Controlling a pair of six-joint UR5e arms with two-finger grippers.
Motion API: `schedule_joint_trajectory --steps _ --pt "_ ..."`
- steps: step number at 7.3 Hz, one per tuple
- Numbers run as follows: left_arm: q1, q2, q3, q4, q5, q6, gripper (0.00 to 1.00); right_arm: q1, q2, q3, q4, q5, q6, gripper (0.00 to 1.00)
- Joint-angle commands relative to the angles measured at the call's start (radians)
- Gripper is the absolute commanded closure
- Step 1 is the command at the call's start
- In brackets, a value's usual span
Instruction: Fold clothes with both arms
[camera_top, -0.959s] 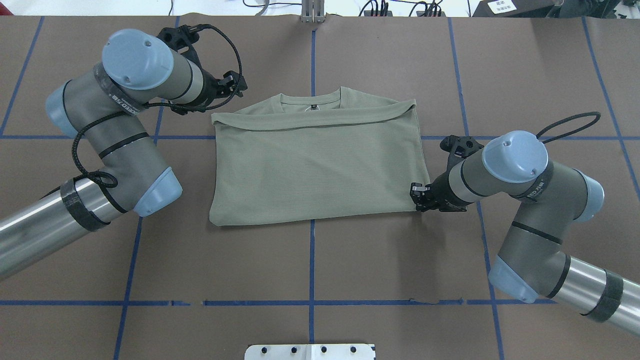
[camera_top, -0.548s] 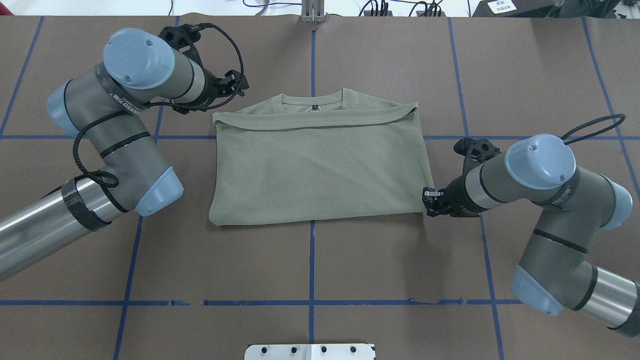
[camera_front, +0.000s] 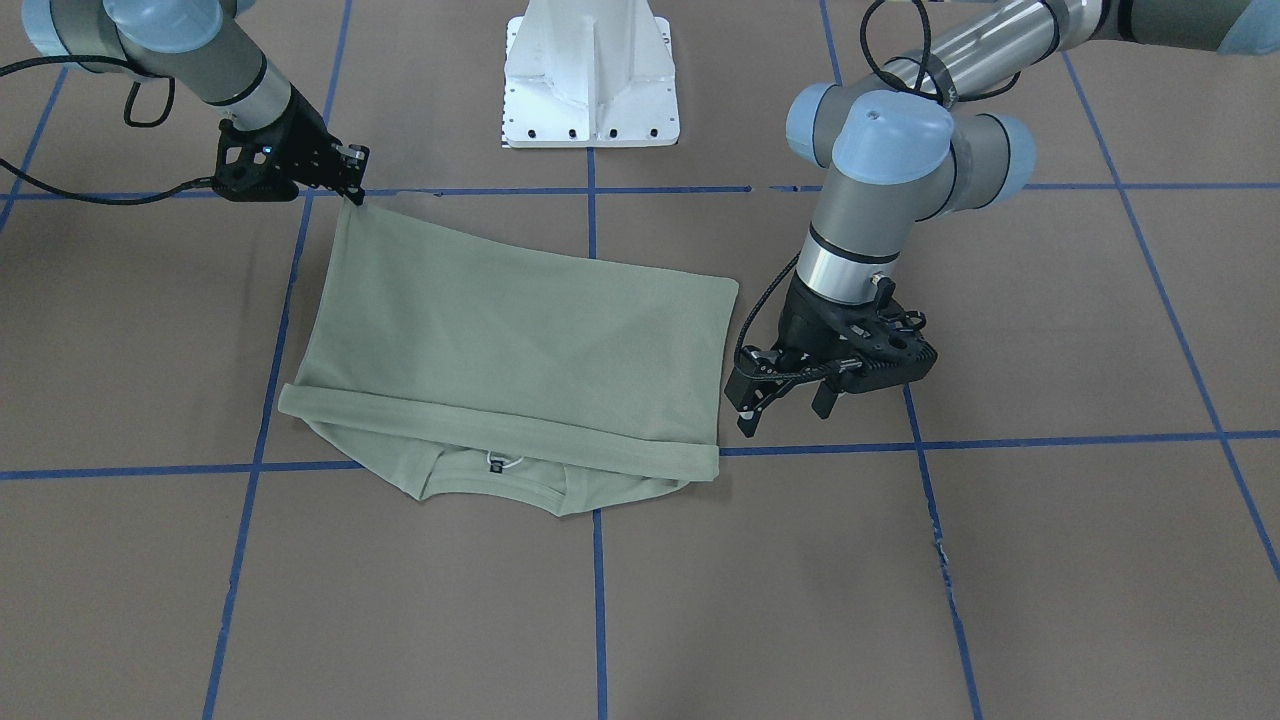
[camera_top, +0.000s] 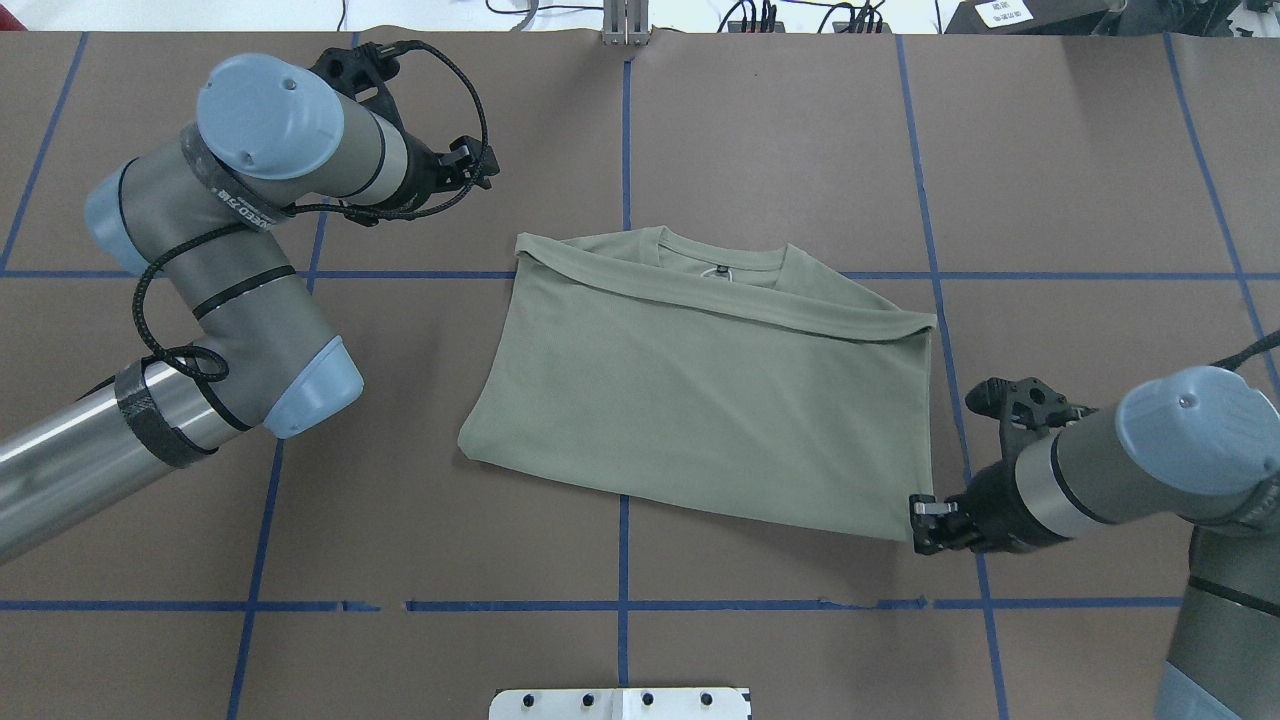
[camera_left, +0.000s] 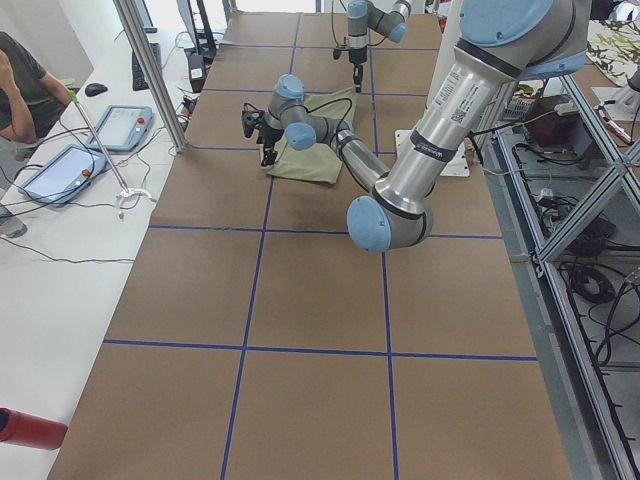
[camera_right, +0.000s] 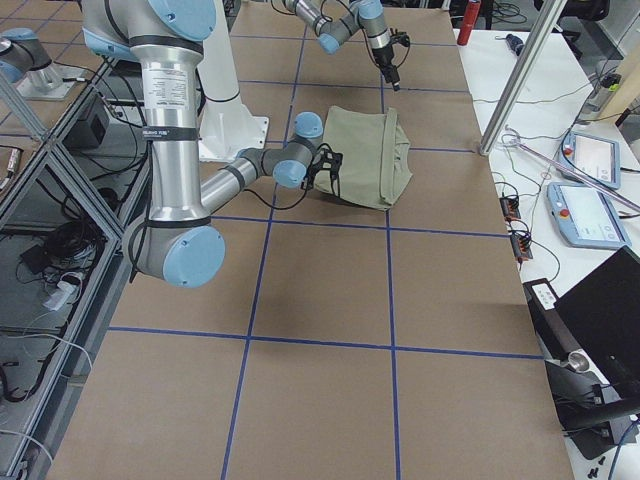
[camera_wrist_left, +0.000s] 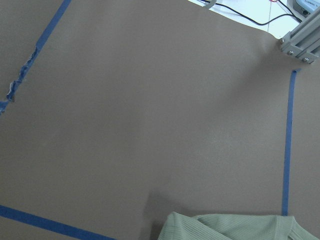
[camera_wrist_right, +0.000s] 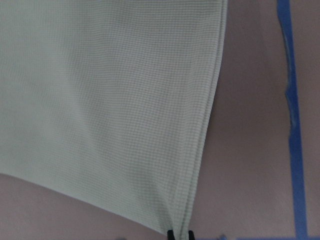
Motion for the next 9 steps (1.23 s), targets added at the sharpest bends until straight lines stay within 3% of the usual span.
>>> schedule_joint_trajectory --steps 1,3,4,6,9 --pt "0.023 0.004 -0.036 0.034 0.045 -0.002 0.01 -0.123 -0.176 0.108 0.003 0.067 0.001 1.00" --pt "0.025 0.003 -0.102 0.101 0.047 -0.001 0.01 -0.263 -0.202 0.107 0.004 0.075 0.001 0.97" --pt "0.043 0.004 -0.124 0.105 0.047 -0.001 0.01 -0.275 -0.201 0.107 0.007 0.078 0.001 0.01" --pt "0.127 0.027 -0.129 0.098 0.035 -0.004 0.01 -0.192 -0.193 0.129 0.010 0.080 0.001 0.00" --pt "0.285 0.062 -0.184 0.094 -0.022 -0.167 0.01 0.096 -0.091 0.155 0.010 0.083 -0.001 0.00"
